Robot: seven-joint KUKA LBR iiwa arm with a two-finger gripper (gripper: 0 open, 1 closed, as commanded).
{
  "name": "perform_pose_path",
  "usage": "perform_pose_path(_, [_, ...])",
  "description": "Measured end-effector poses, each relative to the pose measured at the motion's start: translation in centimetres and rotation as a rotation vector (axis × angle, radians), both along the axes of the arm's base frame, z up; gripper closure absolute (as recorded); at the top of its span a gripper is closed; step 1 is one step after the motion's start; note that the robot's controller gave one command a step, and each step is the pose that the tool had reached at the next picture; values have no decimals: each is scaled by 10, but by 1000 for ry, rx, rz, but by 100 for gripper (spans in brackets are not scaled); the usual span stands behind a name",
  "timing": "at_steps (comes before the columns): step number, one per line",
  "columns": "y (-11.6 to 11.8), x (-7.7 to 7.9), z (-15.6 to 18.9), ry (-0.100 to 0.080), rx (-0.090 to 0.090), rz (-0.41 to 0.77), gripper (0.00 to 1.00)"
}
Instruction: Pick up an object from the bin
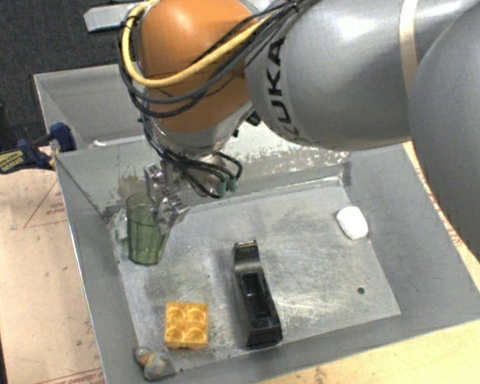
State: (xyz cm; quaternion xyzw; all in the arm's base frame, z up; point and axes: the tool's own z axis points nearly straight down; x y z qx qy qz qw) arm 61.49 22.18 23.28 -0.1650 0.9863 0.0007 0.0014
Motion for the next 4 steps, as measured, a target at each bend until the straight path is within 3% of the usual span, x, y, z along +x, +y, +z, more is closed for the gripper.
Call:
perform_pose_path(1, [11,-36,-95,8,-2,143,0])
perform_pose_path(2, [11,-34,-91,2,0,142,0])
perform_pose_path(3, [-7,2,-144,-21,8,70,100])
perform_pose_path(4, [-7,1,-144,-21,8,70,100])
